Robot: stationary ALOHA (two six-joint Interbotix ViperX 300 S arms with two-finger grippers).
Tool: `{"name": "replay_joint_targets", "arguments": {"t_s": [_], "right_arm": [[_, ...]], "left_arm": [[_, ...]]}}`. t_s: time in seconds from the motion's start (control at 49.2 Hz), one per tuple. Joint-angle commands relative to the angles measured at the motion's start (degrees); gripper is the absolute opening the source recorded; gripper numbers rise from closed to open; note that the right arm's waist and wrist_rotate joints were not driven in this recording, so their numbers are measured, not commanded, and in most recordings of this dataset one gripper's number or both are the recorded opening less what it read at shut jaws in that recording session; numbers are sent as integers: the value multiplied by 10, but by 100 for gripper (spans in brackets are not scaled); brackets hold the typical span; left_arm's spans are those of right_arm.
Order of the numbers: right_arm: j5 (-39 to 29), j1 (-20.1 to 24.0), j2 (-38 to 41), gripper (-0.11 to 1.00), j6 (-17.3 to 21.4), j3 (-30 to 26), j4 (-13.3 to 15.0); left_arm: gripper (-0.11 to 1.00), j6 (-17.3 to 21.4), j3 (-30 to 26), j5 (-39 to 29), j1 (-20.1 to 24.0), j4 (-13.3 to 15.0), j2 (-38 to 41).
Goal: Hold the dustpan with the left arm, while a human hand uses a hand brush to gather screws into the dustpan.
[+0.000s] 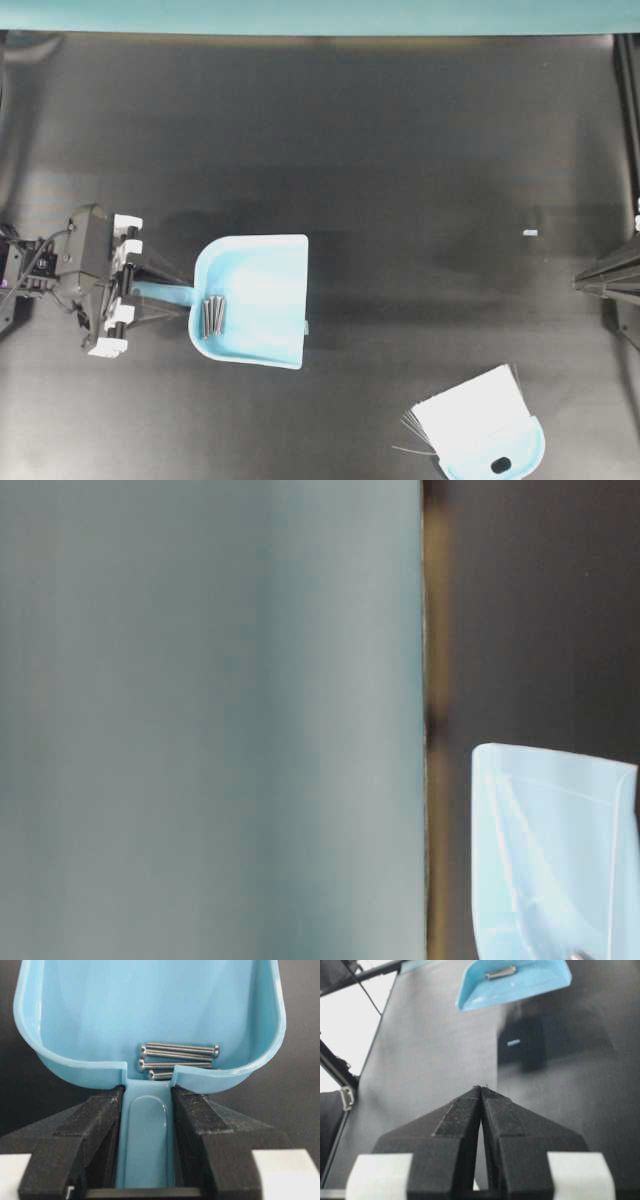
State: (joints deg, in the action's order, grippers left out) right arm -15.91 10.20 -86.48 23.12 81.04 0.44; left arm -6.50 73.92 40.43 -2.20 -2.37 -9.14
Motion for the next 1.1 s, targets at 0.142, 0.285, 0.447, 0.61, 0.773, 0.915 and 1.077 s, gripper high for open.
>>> {"name": "replay_joint_targets", "arguments": {"t_s": [0.142,0.285,0.447,0.61,0.773,0.915,1.077], "right_arm": [[5,0,3,0,0,-3,1],[5,0,3,0,0,-3,1],[5,0,2,0,0,-3,1],[5,0,3,0,1,-3,1],[5,0,3,0,1,-3,1],[5,0,3,0,0,-3,1],[5,0,3,0,0,-3,1]], "left_arm": [[31,-2,-9,-5,-1,-2,-5],[31,-2,-9,-11,-1,-2,-4],[31,-2,-9,-11,-1,-2,-5],[31,-2,-8,-11,-1,-2,-5],[31,-3,-7,-11,-4,-2,-5],[31,-2,-8,-11,-4,-2,-5],[31,-1,-8,-14,-4,-2,-5]]}}
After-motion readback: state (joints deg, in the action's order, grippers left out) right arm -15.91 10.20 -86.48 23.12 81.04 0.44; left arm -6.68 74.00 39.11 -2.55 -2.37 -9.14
